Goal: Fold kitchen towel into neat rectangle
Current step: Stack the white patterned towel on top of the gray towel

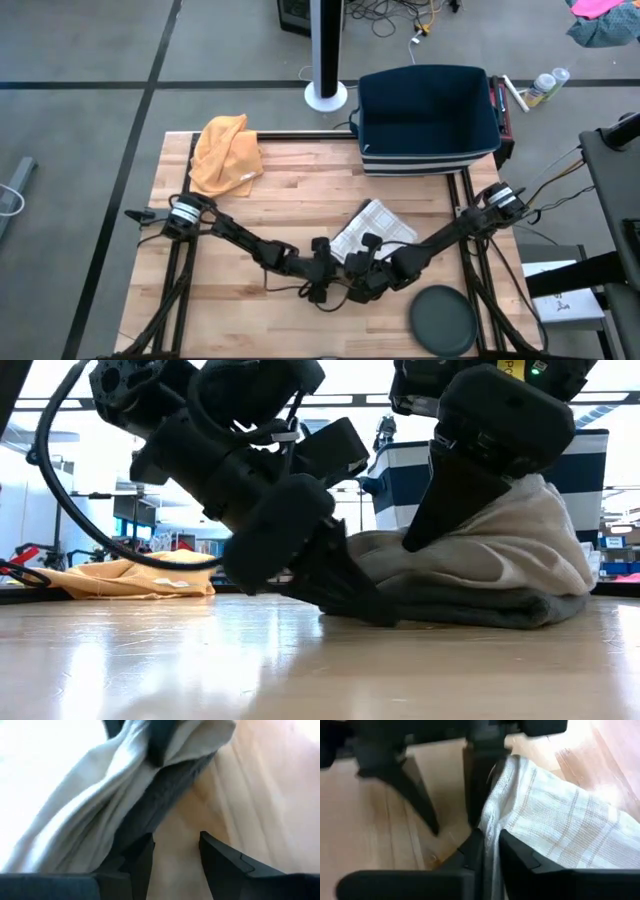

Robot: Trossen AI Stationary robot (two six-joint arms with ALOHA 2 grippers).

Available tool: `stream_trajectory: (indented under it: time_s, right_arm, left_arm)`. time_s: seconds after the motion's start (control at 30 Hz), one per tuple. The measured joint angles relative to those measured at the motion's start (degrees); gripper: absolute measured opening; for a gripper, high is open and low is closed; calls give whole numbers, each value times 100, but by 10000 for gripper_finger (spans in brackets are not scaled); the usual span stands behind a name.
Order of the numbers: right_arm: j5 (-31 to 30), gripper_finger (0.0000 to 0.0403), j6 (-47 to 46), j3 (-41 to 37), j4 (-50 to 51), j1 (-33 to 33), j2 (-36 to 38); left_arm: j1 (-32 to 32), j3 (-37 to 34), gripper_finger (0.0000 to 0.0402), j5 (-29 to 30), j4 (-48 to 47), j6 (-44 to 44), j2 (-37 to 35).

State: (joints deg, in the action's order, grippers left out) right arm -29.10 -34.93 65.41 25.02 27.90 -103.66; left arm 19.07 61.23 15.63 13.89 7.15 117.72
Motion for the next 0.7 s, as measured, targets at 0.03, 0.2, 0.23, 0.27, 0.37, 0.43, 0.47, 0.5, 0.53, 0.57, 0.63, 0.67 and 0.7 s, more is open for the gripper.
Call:
stream_trajectory:
  time_s: [0.03, 0.2, 0.23, 0.27, 0.37, 0.43, 0.47, 0.5, 0.53, 0.57, 0.63, 0.67, 0.7]
  right_arm:
    - [67, 78, 51, 0, 2, 2, 2]
    - [90, 128, 206, 153, 478, 114, 310]
    - [63, 136, 207, 170, 594, 146, 452]
    - [45, 143, 204, 170, 758, 165, 582]
    - [-47, 160, 109, 50, 1091, 207, 979]
    - [-156, 166, -49, -120, 1179, 212, 1260]
    - [-208, 168, -156, -242, 1182, 208, 1388]
    - [-237, 168, -228, -385, 1195, 190, 1496]
    - [-241, 168, -327, -539, 1196, 183, 1579]
    - [-235, 167, -431, -702, 1202, 163, 1654]
    - [-225, 162, -618, -1002, 1180, 120, 1738]
    - [-224, 160, -724, -1150, 1157, 104, 1796]
    - [-228, 157, -816, -1286, 1154, 80, 1832]
  left_arm:
    - [0, -4, 152, 54, -184, -55, -76]
    - [-38, -15, 152, 671, -1309, -156, -499]
    - [-52, -15, 152, 821, -1555, -149, -578]
    - [-66, -15, 152, 922, -1829, -118, -665]
    - [-83, -15, 152, 1130, -2503, 24, -917]
    - [-85, -15, 152, 1217, -2721, 129, -1093]
    - [-85, -15, 152, 1233, -2802, 157, -1160]
    - [-85, -15, 152, 1240, -2787, 195, -1226]
    - [-85, -15, 152, 1237, -2732, 215, -1300]
    - [-85, -15, 152, 1240, -2645, 224, -1355]
    - [-81, -15, 152, 1238, -2335, 192, -1441]
    - [-79, -15, 152, 1223, -2154, 150, -1459]
    - [-81, -13, 152, 1169, -1915, 85, -1459]
